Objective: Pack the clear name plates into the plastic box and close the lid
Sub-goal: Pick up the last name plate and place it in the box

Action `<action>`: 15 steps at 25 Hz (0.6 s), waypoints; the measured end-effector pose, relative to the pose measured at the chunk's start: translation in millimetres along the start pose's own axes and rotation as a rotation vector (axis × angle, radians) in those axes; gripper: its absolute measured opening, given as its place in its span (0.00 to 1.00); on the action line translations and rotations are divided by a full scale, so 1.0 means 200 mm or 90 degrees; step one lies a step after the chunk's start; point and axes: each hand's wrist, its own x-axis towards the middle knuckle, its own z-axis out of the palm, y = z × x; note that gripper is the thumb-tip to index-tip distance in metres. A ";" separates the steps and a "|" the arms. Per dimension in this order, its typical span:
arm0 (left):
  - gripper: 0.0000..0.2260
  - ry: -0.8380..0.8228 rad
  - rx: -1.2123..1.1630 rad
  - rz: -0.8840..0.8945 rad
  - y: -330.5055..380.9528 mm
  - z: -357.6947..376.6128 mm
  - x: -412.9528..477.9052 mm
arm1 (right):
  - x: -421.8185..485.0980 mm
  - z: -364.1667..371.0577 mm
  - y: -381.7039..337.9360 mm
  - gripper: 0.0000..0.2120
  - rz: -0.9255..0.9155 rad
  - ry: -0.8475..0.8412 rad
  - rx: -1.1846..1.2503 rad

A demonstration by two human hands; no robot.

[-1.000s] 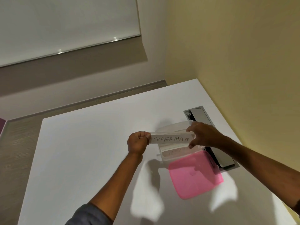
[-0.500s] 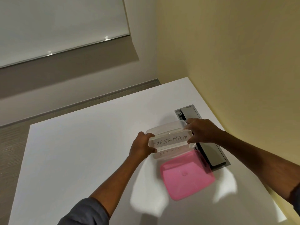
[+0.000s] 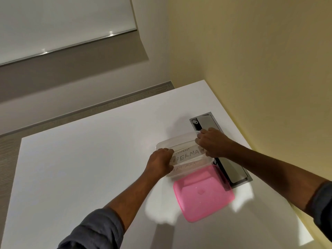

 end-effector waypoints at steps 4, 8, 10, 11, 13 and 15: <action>0.20 -0.028 0.033 0.005 -0.01 0.02 0.06 | 0.09 0.07 -0.06 0.18 -0.038 -0.049 -0.053; 0.23 -0.089 0.070 0.013 -0.01 0.04 0.10 | 0.14 0.13 -0.10 0.26 -0.046 -0.111 -0.051; 0.24 -0.106 0.084 0.026 -0.01 0.07 0.11 | 0.16 0.16 -0.11 0.25 -0.045 -0.117 -0.048; 0.24 -0.109 0.090 0.028 -0.01 0.08 0.11 | 0.16 0.17 -0.11 0.24 -0.045 -0.113 -0.045; 0.24 -0.111 0.099 0.031 -0.01 0.11 0.11 | 0.17 0.18 -0.12 0.24 -0.042 -0.110 -0.037; 0.24 -0.111 0.109 0.035 -0.02 0.14 0.11 | 0.17 0.19 -0.13 0.24 -0.040 -0.106 -0.037</action>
